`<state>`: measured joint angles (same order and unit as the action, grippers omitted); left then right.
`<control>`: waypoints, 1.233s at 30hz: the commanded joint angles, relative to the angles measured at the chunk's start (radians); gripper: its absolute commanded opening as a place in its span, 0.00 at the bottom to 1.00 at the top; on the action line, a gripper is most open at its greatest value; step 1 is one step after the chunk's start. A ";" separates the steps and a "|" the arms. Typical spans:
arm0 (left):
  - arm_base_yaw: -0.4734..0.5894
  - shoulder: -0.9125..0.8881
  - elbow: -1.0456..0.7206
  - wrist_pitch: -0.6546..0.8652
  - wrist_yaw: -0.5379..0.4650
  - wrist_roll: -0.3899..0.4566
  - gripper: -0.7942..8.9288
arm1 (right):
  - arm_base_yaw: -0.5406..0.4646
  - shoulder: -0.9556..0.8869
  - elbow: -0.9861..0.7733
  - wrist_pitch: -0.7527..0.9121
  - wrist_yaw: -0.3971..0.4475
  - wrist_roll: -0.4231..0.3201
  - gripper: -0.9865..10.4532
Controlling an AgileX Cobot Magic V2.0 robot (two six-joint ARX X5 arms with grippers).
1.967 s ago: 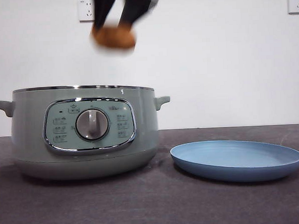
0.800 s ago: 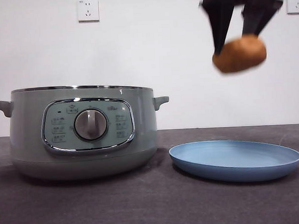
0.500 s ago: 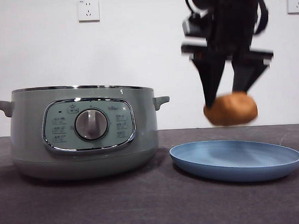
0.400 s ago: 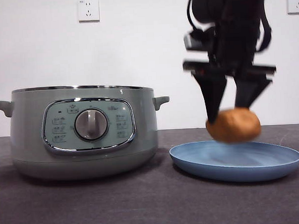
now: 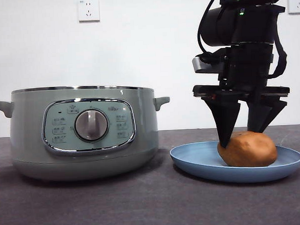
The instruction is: Take the potato out from the steamer,put the potato on the plate,close the lid
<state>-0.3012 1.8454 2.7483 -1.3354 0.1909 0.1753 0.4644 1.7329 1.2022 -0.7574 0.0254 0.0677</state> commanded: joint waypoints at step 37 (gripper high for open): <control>-0.065 -0.008 -0.278 -0.009 0.155 0.035 0.07 | -0.094 -0.655 0.129 -0.090 -0.043 0.010 0.52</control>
<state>-0.3607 1.8473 2.4683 -1.3365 0.3302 0.1925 0.3740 1.0832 1.3293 -0.8467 -0.0219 0.0685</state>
